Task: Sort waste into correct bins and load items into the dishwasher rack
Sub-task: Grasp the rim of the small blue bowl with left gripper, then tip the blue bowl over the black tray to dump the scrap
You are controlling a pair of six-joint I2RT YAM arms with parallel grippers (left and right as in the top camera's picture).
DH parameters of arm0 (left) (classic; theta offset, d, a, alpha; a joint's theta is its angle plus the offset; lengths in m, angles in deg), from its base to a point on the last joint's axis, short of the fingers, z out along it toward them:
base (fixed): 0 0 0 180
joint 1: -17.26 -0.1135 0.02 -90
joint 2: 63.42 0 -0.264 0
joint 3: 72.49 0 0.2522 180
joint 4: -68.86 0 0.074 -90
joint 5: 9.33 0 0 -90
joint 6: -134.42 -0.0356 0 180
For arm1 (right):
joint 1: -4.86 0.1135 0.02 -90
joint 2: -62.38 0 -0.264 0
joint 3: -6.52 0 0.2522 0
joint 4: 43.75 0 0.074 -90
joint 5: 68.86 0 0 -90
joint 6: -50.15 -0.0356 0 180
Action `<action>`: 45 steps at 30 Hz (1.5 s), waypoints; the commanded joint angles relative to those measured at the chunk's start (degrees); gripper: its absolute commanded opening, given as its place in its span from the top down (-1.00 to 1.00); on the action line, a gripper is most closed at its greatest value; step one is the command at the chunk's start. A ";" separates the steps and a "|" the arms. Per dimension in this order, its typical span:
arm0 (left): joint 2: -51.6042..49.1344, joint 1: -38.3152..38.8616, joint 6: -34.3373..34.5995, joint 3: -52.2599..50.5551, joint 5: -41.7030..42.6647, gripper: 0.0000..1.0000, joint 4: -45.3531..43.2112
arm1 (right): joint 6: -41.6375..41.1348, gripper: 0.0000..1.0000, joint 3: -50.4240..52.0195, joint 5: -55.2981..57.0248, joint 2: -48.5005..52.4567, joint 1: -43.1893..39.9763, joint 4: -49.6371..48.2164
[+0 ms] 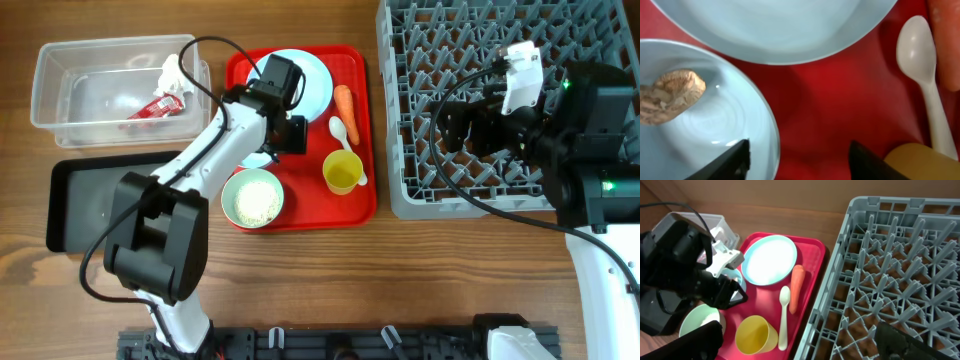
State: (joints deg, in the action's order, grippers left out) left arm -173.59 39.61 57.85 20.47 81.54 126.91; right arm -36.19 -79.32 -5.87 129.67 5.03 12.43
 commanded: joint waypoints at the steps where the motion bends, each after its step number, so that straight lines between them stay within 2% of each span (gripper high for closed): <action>1: -0.59 -0.35 -1.25 -1.77 -0.98 -0.01 -1.70 | -0.94 -0.99 -1.46 -1.36 0.39 -0.15 -0.11; 7: -2.71 -0.39 -1.20 -2.16 -0.96 0.27 -2.54 | -1.25 -1.00 -1.46 -1.36 0.39 -0.15 -0.13; 14: -3.43 -0.39 -1.20 -2.16 -1.03 0.44 -3.23 | -1.27 -0.99 -1.46 -1.36 0.39 -0.13 -0.15; 19: -3.41 -0.39 -0.98 -2.14 -2.29 0.92 -3.28 | -1.27 -1.00 -1.46 -1.36 0.39 -0.15 -0.15; 33: -0.87 -0.39 -1.01 -0.46 -2.95 0.92 -2.89 | -1.27 -0.99 -1.46 -1.36 0.39 -0.13 -0.13; 45: 10.36 -1.09 -0.92 2.62 -2.91 0.92 -3.08 | -2.58 -0.99 -1.46 -1.38 0.39 -0.15 -0.17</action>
State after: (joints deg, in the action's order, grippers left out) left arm -168.72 39.54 56.76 21.36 78.19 123.50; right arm -38.05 -79.32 -5.89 129.67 5.03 12.43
